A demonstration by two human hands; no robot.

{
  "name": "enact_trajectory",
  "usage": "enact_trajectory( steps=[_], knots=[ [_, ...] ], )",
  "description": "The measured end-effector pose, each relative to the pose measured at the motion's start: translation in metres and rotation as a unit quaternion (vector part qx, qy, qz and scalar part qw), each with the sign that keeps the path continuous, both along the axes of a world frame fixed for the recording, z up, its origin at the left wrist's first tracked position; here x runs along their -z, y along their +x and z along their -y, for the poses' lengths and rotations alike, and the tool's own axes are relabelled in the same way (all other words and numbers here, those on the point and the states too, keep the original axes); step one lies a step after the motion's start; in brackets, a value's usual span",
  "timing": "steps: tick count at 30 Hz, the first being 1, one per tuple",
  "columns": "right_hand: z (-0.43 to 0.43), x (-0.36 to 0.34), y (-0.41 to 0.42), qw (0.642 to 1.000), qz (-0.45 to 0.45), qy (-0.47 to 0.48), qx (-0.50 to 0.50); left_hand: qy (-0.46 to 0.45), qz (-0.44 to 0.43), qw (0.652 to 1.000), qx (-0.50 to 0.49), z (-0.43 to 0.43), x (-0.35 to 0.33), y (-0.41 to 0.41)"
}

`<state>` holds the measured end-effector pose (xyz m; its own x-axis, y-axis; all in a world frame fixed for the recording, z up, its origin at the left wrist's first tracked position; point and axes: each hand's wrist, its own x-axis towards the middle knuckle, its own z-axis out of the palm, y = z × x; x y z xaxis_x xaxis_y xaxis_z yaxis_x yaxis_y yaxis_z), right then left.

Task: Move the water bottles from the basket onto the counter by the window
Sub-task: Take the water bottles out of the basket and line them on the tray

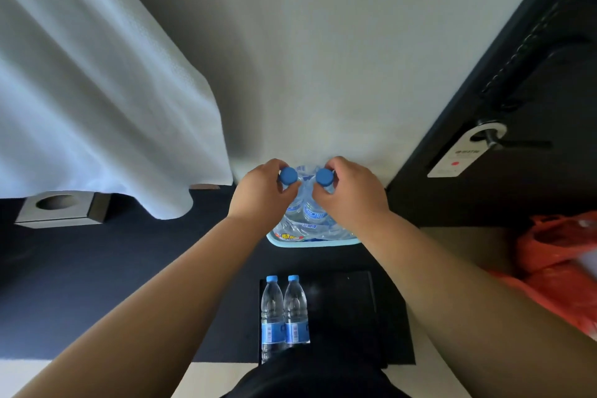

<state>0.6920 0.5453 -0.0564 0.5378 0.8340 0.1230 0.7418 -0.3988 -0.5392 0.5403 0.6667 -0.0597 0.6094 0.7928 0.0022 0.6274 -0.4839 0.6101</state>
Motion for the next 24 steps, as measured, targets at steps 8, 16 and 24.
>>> enact_trajectory(
  steps=[8, 16, 24],
  knots=[
    [0.048, 0.001, -0.021, 0.999, -0.027, 0.015, -0.02, -0.019, 0.034, 0.999, -0.006, 0.048, -0.002, -0.03],
    [0.09, 0.033, -0.034, 0.994, -0.056, -0.064, -0.066, -0.08, -0.039, 0.996, 0.019, 0.087, 0.041, -0.046],
    [0.127, 0.112, -0.054, 0.959, -0.131, -0.241, -0.073, -0.211, -0.167, 0.962, 0.038, 0.121, 0.118, -0.055]
  ],
)
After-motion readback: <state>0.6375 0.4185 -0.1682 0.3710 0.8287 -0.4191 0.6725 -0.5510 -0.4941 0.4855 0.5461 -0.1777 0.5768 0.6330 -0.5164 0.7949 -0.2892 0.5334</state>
